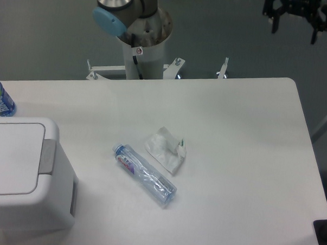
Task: Open the trash can
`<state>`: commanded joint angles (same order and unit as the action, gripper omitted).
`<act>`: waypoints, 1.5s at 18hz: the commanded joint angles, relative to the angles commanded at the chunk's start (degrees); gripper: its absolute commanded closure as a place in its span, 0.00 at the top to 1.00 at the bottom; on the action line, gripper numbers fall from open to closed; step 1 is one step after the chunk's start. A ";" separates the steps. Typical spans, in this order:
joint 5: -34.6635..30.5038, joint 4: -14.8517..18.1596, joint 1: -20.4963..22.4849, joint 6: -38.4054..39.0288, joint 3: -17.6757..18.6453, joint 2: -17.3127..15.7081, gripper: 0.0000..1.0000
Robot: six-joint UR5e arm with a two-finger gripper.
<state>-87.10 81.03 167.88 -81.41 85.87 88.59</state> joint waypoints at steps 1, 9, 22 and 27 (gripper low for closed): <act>0.78 0.00 -1.75 3.16 0.00 0.00 1.00; 5.98 -6.49 -14.23 41.03 -2.02 1.49 1.00; 5.80 -18.45 -33.92 80.17 -3.69 6.76 1.00; 5.71 -18.63 -37.79 80.89 -5.71 10.45 1.00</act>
<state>-81.39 62.40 130.09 -0.53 80.16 99.04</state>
